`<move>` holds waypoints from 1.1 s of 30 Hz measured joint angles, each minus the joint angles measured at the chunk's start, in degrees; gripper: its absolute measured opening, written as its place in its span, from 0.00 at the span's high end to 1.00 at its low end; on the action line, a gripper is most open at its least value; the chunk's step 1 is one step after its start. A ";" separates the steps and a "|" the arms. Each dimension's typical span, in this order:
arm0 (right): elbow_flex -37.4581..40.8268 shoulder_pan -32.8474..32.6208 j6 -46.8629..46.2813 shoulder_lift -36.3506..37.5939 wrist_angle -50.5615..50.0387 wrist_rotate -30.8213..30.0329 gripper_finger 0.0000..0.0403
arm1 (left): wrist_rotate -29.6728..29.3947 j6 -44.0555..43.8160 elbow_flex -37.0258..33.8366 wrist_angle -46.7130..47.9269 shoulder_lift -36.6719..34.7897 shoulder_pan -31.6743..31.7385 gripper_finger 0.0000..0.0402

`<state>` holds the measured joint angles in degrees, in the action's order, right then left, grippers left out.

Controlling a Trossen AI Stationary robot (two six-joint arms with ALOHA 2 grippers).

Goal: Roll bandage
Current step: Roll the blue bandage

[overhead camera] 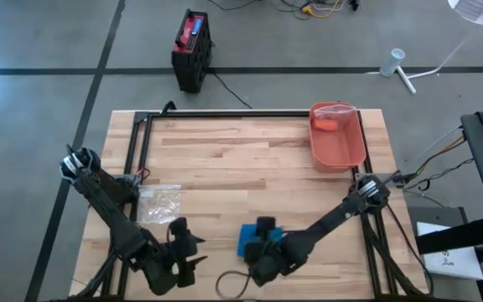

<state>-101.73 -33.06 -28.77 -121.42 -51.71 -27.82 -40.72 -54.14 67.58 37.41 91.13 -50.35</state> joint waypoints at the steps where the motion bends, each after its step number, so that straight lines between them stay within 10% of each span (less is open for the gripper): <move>1: 1.26 -0.08 -2.02 -0.04 -2.15 1.17 0.43 | -0.61 -0.01 -0.74 -0.96 0.05 -0.13 0.46; 13: 16.51 -1.29 -9.48 0.63 4.12 11.85 0.44 | 1.87 14.12 -11.29 -41.04 4.41 7.04 0.46; 33: 18.64 -1.43 -8.51 0.56 10.41 19.38 0.47 | 19.16 24.77 -7.44 -49.99 19.72 21.86 0.46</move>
<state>-83.09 -34.49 -37.28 -120.86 -41.30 -8.44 -21.56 -29.37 60.14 -12.58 110.85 -28.49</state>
